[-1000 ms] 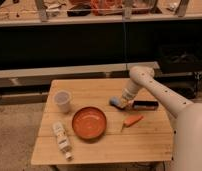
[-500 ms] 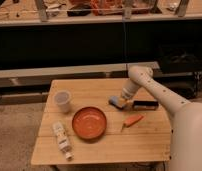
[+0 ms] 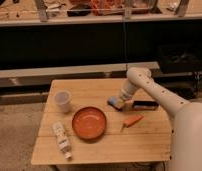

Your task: Wipe the white sponge on the table

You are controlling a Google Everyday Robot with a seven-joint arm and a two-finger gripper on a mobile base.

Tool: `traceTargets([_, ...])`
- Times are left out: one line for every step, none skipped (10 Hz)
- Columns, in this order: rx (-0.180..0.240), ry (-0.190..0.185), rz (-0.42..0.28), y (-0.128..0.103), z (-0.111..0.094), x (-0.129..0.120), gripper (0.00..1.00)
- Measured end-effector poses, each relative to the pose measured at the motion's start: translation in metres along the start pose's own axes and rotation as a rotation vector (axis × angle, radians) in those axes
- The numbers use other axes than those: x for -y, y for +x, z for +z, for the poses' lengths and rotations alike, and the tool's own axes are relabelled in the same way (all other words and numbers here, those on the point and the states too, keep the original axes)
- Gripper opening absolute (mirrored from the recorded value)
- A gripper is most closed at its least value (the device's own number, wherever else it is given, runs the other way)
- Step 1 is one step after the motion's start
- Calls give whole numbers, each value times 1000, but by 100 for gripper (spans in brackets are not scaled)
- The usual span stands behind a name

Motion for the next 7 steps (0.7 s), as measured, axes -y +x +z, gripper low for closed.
traceTargets([2,1,12,0,1,0,0])
traceTargets([3,2,26,-2,1,0,0])
traceTargets([4,1,39,-2,2,0,0])
traceTargets([5,1,51,-2,3,0,0])
traceTargets([5,1,62,-3,4,0,0])
traceTargets([8,3,80,-2,4,0,0])
traceTargets([9,3,95,-2,5,0,0])
